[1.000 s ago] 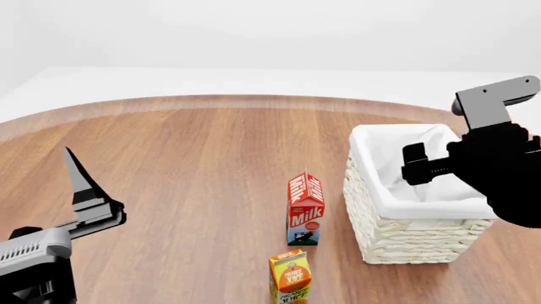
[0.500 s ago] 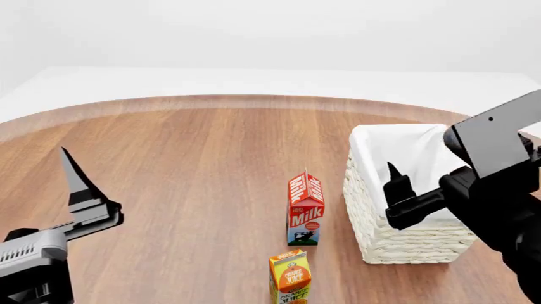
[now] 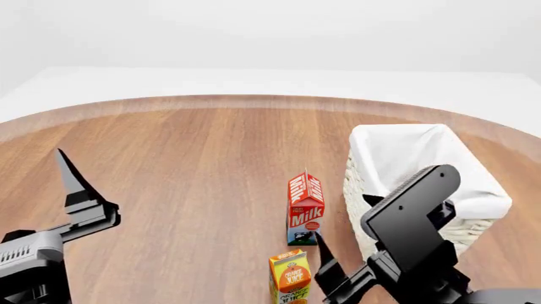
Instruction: Pick up the cream cheese box and the butter, and put them in the basket.
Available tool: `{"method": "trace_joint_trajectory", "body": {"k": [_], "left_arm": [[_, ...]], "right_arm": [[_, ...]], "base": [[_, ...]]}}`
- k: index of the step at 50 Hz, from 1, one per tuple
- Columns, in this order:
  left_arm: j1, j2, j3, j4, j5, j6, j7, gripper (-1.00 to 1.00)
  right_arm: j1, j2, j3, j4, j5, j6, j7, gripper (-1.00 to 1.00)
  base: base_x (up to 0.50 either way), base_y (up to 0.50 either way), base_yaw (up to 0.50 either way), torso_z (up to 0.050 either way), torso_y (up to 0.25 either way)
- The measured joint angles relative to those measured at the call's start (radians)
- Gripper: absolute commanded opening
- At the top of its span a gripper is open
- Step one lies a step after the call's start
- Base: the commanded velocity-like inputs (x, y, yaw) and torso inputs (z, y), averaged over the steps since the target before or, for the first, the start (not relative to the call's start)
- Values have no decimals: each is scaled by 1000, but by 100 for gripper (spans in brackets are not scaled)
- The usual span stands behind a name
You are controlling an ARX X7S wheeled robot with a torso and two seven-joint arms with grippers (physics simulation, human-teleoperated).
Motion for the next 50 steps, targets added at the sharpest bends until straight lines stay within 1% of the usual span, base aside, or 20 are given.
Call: {"method": "trace_joint_trajectory", "body": {"k": [15, 36, 50], "left_arm": [[2, -2, 0, 0, -6, 2, -2, 100], [1, -6, 3, 3, -9, 0, -5, 100], [3, -7, 5, 2, -10, 5, -7, 100]], "right_arm": [[-102, -144, -94, -39, -46, -19, 41, 100], [-216, -277, -179, -32, -139, -58, 39, 100], [-241, -371, -247, 17, -204, -51, 44, 100]], "base": [[0, 0, 0, 0, 0], [0, 0, 0, 0, 0], [0, 0, 0, 0, 0]]}}
